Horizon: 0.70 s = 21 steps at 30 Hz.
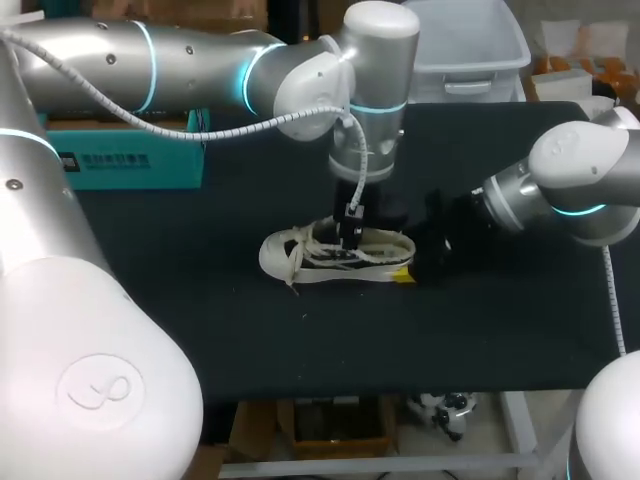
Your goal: Open the shoe tongue, take the insole out of the shoe, put the insole back into the shoe, and pack the shoe into the shoebox
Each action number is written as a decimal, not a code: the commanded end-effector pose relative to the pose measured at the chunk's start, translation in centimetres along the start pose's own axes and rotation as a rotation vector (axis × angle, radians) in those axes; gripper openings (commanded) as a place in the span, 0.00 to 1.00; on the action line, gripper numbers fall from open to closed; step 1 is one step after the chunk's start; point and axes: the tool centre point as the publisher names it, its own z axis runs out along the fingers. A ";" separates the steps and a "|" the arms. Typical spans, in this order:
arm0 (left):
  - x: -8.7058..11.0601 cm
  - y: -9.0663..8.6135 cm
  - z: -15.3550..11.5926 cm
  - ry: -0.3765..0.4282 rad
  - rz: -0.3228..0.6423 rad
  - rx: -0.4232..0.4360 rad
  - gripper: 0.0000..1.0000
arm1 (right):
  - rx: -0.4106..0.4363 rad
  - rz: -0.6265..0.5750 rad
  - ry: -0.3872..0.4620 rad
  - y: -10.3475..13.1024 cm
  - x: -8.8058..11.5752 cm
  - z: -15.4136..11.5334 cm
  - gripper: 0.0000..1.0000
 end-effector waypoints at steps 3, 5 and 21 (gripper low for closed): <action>0.4 0.6 3.1 -0.052 -0.009 0.028 0.23 | -0.001 0.001 0.002 -0.6 0.0 0.7 0.00; 0.2 0.6 3.7 -0.074 -0.014 0.030 0.25 | -0.001 0.001 0.002 -0.6 0.0 0.7 0.00; -3.5 -0.1 8.2 -0.237 -0.030 0.003 0.27 | -0.001 0.001 0.002 -0.6 0.0 0.7 0.00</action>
